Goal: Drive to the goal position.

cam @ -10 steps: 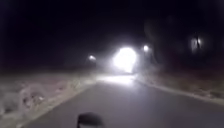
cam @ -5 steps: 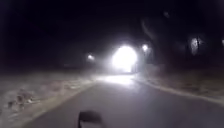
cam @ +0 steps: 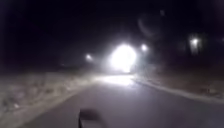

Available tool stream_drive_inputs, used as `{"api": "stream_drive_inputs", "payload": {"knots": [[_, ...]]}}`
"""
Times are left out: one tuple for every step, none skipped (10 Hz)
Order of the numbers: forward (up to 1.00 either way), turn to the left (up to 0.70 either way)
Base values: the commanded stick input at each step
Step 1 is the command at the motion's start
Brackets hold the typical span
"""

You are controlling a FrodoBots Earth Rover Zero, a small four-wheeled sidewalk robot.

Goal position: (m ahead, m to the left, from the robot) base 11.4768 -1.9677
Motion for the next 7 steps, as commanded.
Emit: {"api": "stream_drive_inputs", "payload": {"knots": [[1.00,0.04],[1.00,0.04],[1.00,0.05],[1.00,0.05],[1.00,0.07],[1.00,0.10],[1.00,0.10]]}}
